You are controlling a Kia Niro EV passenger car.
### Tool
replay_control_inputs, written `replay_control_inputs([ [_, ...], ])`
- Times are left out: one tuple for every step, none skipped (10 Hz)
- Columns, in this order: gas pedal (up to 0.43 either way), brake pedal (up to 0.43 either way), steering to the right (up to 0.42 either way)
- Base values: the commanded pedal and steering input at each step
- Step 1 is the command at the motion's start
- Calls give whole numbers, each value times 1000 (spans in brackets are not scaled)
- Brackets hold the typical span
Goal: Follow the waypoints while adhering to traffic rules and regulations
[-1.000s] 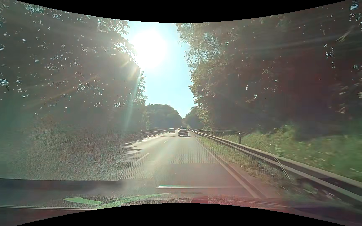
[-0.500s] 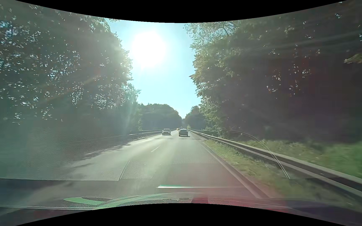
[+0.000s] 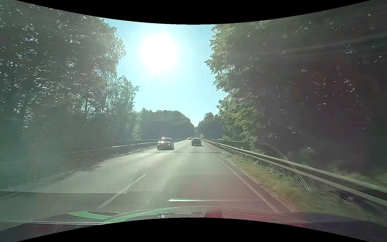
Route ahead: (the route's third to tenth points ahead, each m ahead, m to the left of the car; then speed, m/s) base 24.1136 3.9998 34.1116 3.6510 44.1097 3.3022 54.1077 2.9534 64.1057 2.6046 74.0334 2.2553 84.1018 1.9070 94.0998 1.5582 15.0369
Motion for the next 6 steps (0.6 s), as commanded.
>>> replay_control_inputs([
  [157,0,0],
  [157,0,1],
  [157,0,1],
  [157,0,0],
  [157,0,0],
  [157,0,0],
])
